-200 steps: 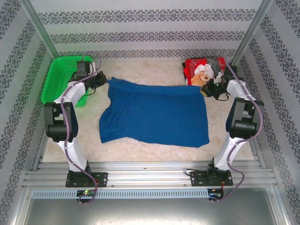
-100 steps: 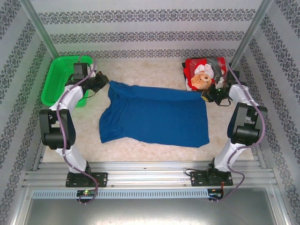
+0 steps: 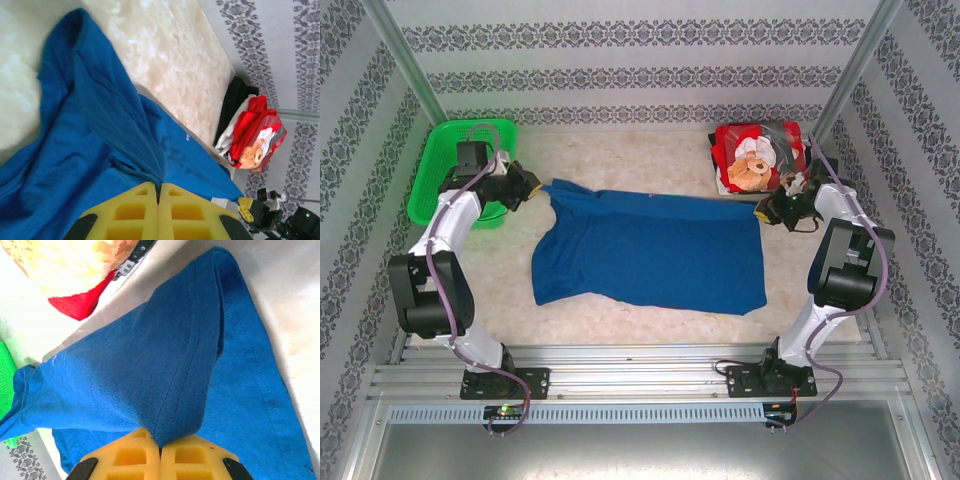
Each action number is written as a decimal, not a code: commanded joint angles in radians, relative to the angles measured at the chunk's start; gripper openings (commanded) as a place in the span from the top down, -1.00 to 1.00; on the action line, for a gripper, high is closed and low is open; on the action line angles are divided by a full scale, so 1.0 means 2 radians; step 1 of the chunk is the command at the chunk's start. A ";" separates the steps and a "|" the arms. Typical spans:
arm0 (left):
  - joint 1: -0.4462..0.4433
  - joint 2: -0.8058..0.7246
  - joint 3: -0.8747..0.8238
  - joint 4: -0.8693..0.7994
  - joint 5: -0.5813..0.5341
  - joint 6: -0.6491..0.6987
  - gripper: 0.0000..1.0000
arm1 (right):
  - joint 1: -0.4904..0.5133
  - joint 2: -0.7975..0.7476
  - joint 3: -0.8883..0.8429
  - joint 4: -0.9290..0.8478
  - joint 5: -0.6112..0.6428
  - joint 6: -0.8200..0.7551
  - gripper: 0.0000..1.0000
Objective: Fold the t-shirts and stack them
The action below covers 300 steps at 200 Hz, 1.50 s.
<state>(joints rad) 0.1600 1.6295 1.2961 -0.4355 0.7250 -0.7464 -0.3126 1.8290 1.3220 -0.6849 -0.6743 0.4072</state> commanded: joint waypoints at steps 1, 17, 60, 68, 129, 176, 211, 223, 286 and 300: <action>0.004 -0.009 -0.028 -0.042 -0.002 0.025 1.00 | -0.004 -0.002 -0.012 -0.009 -0.011 -0.015 0.98; 0.001 -0.007 -0.057 -0.021 -0.009 0.027 1.00 | -0.004 -0.001 -0.022 -0.002 -0.011 -0.013 0.97; -0.011 0.004 -0.106 0.025 -0.026 0.031 1.00 | -0.001 0.007 -0.033 0.002 -0.008 -0.015 0.96; -0.011 0.006 -0.110 0.025 -0.032 0.034 1.00 | -0.001 0.008 -0.035 0.000 -0.005 -0.016 0.96; -0.013 0.032 -0.113 0.032 -0.053 0.049 1.00 | 0.000 0.018 -0.044 0.002 0.010 -0.021 0.89; -0.014 0.051 -0.100 0.037 -0.057 0.058 1.00 | 0.001 0.024 -0.044 0.003 0.015 -0.023 0.89; -0.015 0.062 -0.099 0.040 -0.061 0.060 1.00 | 0.002 0.029 -0.044 0.002 0.021 -0.025 0.78; -0.015 0.065 -0.099 0.048 -0.056 0.057 0.80 | 0.002 0.031 -0.044 0.002 0.024 -0.026 0.61; -0.027 0.053 -0.020 0.036 -0.074 0.050 -0.07 | -0.005 -0.035 -0.031 -0.052 0.106 -0.035 -0.11; -0.036 0.064 0.006 0.038 -0.080 0.052 -0.19 | -0.004 -0.044 -0.027 -0.041 0.108 -0.034 -0.12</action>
<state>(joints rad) 0.1192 1.7576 1.2236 -0.3744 0.5953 -0.6533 -0.3126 1.8168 1.2427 -0.7479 -0.5236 0.3588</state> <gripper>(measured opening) 0.557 0.556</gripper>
